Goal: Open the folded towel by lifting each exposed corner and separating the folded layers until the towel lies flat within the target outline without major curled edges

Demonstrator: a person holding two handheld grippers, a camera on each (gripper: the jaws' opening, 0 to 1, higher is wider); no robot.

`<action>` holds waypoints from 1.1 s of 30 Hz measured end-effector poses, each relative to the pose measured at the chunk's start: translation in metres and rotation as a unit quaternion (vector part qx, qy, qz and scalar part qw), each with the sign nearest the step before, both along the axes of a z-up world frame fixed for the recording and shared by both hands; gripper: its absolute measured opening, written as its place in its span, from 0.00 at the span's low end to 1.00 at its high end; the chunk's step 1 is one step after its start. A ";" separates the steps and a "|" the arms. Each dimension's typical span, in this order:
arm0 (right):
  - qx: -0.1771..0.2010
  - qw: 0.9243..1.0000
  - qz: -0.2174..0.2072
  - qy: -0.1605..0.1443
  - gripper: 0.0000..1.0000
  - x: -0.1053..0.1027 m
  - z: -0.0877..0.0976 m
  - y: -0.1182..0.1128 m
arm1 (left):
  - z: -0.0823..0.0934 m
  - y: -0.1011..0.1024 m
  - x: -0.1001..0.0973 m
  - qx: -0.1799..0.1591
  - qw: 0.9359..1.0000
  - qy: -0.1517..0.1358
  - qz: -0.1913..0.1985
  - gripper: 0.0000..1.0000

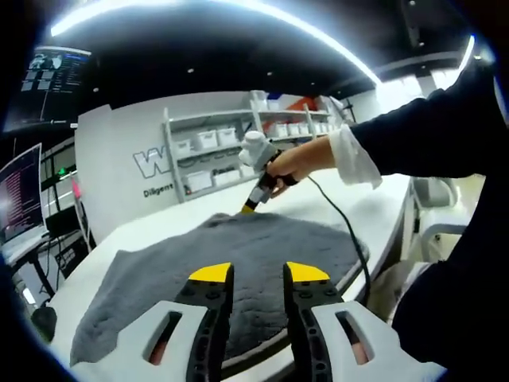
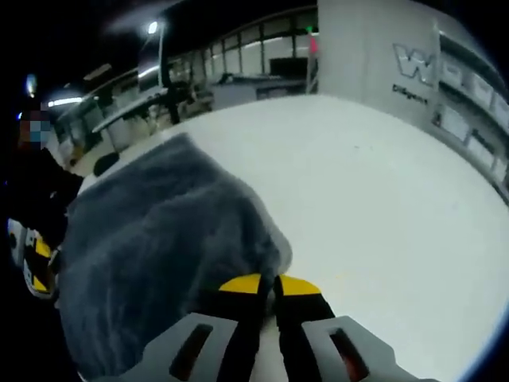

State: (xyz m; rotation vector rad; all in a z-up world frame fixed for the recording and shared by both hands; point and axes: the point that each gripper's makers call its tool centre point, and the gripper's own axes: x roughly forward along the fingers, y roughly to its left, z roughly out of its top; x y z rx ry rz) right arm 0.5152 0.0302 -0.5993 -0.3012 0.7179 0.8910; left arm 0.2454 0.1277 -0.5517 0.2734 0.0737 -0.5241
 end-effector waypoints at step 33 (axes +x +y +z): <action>0.023 0.999 -0.017 0.042 0.03 -0.015 0.003 -0.009 | -0.026 -0.080 -0.005 0.062 0.990 0.046 -0.120 0.30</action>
